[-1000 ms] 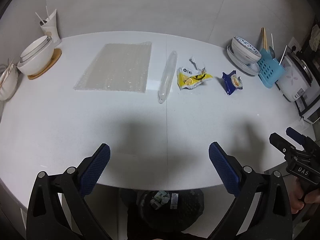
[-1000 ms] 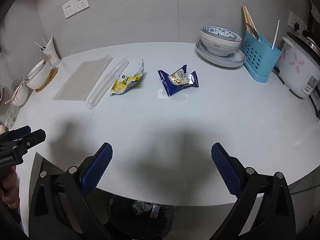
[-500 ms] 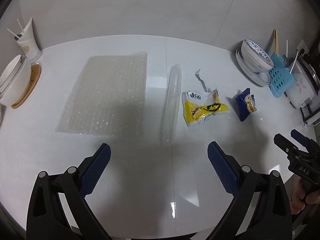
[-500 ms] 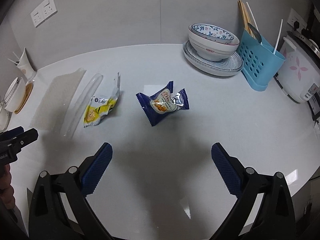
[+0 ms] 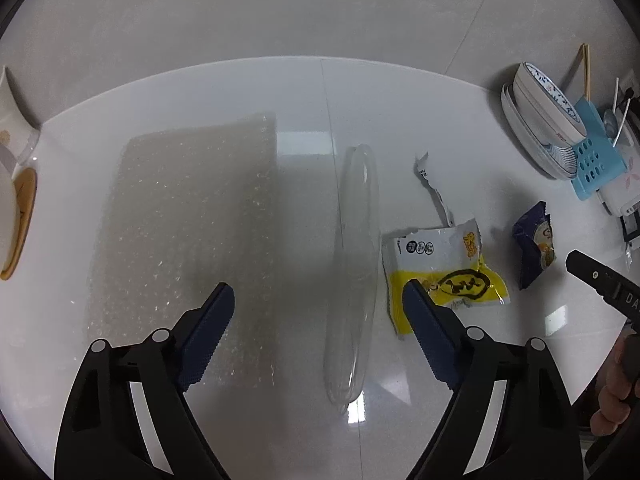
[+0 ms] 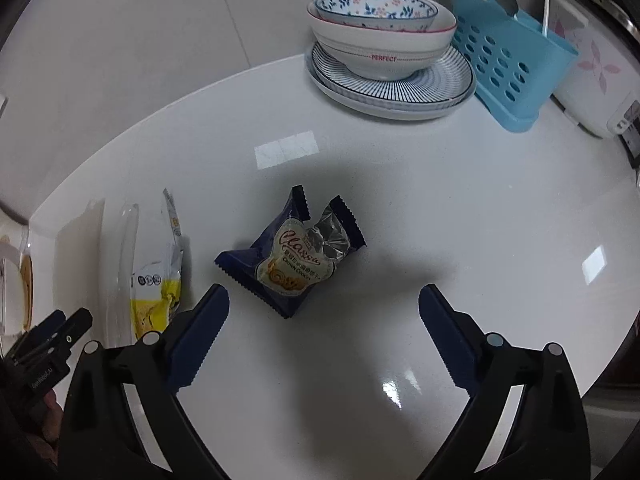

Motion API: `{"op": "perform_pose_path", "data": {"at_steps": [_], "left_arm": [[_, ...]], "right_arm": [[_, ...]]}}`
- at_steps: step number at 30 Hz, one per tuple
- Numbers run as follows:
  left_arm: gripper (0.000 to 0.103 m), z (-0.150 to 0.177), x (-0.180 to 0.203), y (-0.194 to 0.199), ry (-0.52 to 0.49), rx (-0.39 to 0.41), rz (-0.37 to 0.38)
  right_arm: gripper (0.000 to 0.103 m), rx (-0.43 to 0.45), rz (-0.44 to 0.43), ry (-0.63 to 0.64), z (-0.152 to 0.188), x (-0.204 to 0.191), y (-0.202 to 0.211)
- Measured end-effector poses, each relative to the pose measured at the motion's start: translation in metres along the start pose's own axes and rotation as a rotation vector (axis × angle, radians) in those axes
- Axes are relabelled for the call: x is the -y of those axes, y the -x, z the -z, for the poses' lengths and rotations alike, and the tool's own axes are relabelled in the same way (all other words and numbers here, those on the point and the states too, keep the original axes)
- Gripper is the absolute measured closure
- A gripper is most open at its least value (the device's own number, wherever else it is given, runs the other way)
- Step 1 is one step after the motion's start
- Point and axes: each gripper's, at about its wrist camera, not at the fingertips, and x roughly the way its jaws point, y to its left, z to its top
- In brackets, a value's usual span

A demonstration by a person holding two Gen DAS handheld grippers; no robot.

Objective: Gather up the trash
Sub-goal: 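Raise both tools over the counter, right tool toward the blue snack packet, then grasp the clear plastic tube with left tool while right tool grasps blue snack packet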

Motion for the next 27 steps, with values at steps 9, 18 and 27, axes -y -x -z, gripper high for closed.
{"op": "perform_pose_path", "data": {"at_steps": [9,18,27], "left_arm": [[0.034,-0.017,0.009,-0.034,-0.022,-0.061,0.009],[0.065,-0.021,0.017,-0.053,-0.048,-0.121,-0.015],[0.078,-0.015,0.021,-0.048,-0.063,-0.12,-0.023]], "right_arm": [[0.02,-0.14,-0.046,-0.213,-0.021,0.009,-0.044],[0.047,-0.202,-0.018,-0.289,-0.031,0.007,-0.069],[0.076,-0.194,-0.008,-0.246,-0.032,0.002,-0.065]]}}
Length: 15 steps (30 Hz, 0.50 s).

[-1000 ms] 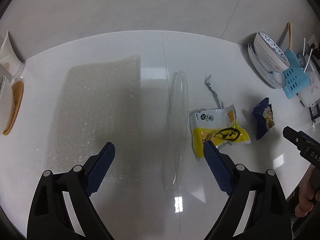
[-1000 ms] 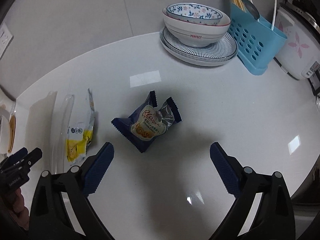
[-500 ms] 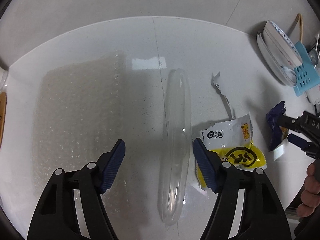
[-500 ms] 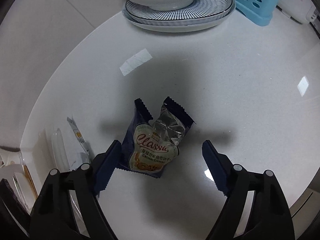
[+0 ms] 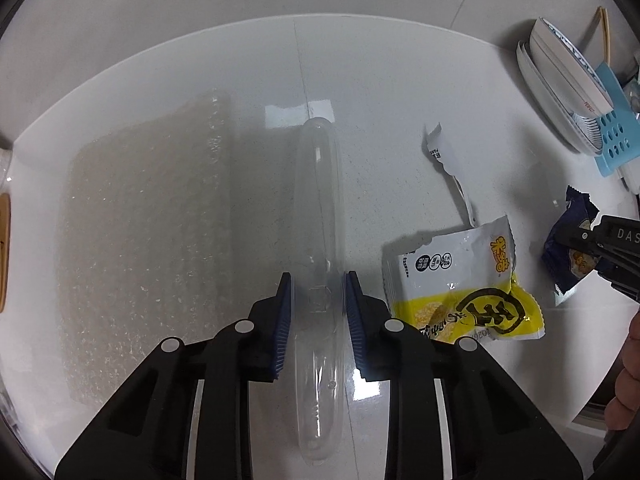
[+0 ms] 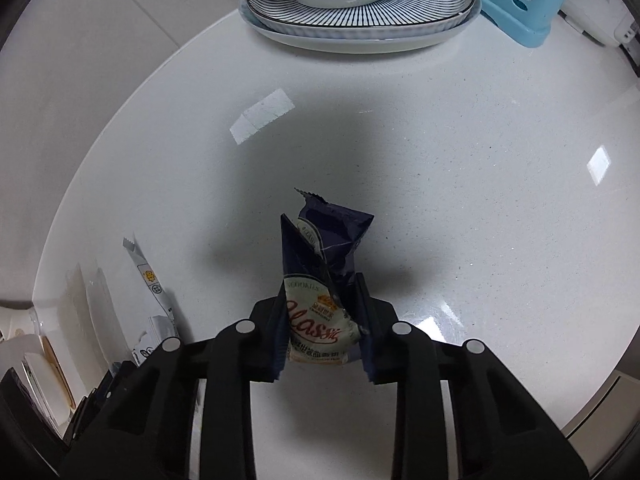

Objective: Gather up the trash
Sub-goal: 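Grasp the clear plastic tube with left tool while right tool grasps blue snack packet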

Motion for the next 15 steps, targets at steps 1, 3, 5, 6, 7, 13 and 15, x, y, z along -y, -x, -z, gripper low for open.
{"op": "perform_pose_path", "data": {"at_steps": [1,3,5,6,7,13,15], "left_arm": [[0.078,0.001,-0.001,0.001,0.002,0.001,0.0],[0.078,0.002,-0.001,0.004,0.004,0.006,-0.001],[0.078,0.002,-0.001,0.007,0.005,0.014,-0.004],[0.078,0.003,-0.002,0.01,0.009,0.018,-0.005],[0.078,0.006,-0.003,0.012,0.011,0.022,-0.004],[0.078,0.017,-0.006,0.024,0.022,0.035,0.0],[0.078,0.016,-0.008,0.027,0.024,0.041,-0.002]], "right_arm": [[0.076,0.003,-0.001,0.006,0.001,0.0,0.001],[0.076,0.015,0.004,0.02,0.003,0.002,0.005],[0.076,0.026,0.006,0.039,0.005,0.001,0.008],[0.076,0.033,0.01,0.05,0.007,0.002,0.009],[0.076,0.044,0.022,0.066,0.008,0.001,0.011],[0.076,0.13,0.069,0.177,0.023,-0.008,0.027],[0.076,0.156,0.078,0.208,0.034,-0.017,0.033]]}}
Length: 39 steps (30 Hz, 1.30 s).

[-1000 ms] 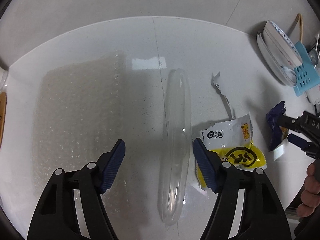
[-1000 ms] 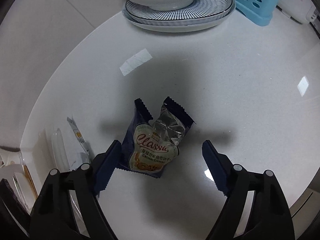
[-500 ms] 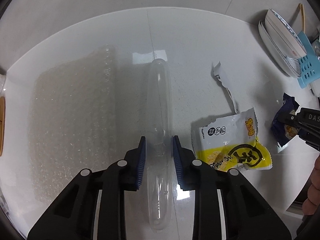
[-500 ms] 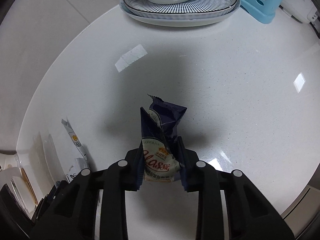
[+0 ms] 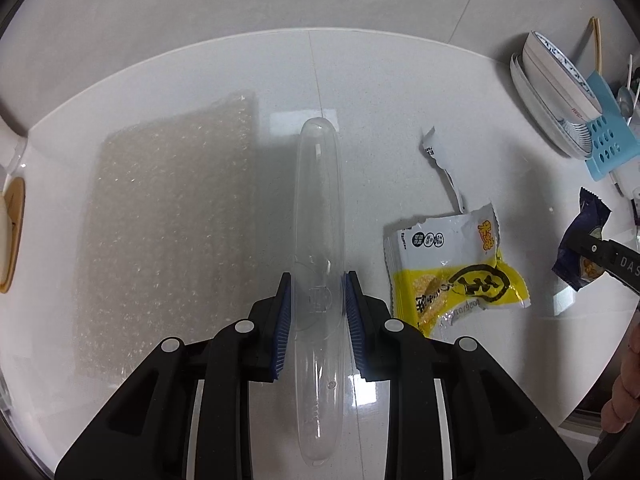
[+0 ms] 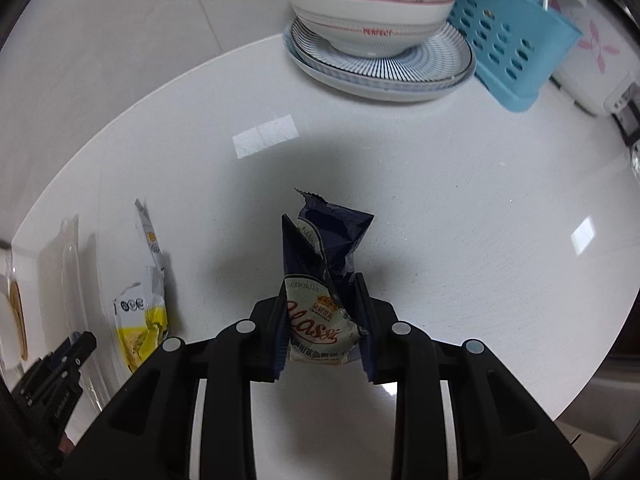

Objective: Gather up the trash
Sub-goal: 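Grasp the clear plastic tube with left tool while right tool grasps blue snack packet, then carry the clear tube and blue snack packet down over the trash bin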

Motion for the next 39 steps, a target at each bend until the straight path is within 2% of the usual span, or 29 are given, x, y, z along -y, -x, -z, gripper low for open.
{"op": "perform_pose_path", "data": {"at_steps": [3,13,17,39], "left_arm": [[0.078,-0.002,-0.003,0.005,0.004,0.009,0.003],[0.078,0.016,-0.006,0.034,0.013,0.047,0.026],[0.078,0.025,-0.003,0.045,0.007,0.066,0.038],[0.078,0.088,0.002,0.08,0.041,0.107,0.053]], "right_arm": [[0.076,0.03,0.004,0.038,0.014,-0.017,0.011],[0.077,0.108,0.002,0.13,0.036,-0.013,0.045],[0.077,0.136,-0.015,0.157,0.046,0.003,0.054],[0.077,0.206,-0.067,0.257,0.102,0.012,0.099]]}}
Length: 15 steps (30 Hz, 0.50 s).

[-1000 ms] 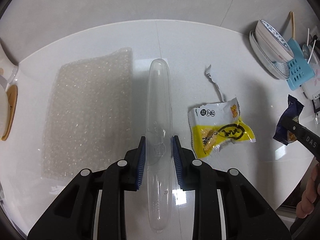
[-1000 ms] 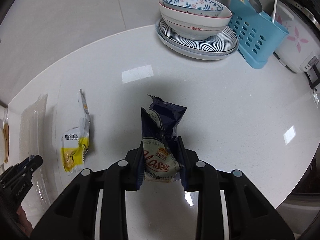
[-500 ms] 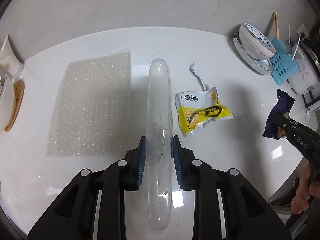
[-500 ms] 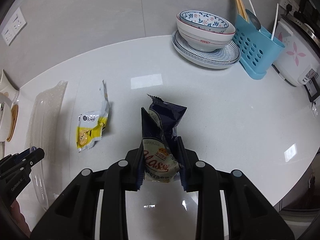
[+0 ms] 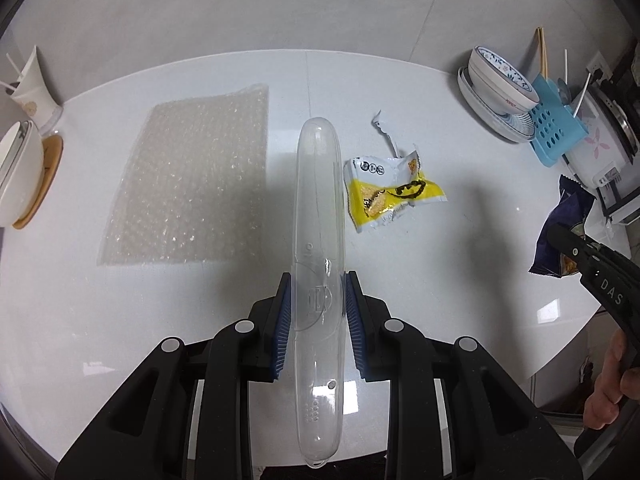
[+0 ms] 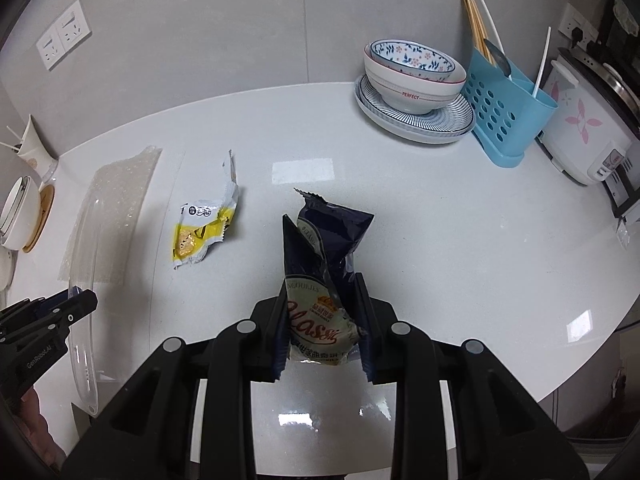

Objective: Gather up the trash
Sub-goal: 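Carry the clear tube and blue snack packet down over the trash bin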

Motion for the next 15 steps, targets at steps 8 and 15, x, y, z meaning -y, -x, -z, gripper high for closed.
{"op": "perform_pose_path", "data": {"at_steps": [8,15], "left_arm": [[0.078,0.021,0.006,0.007,0.014,0.001,-0.009],[0.078,0.042,0.014,0.016,0.021,0.003,-0.016]], "right_arm": [[0.077,0.024,-0.017,0.02,0.014,0.003,0.018],[0.077,0.028,-0.034,0.03,0.032,0.008,0.025]]}}
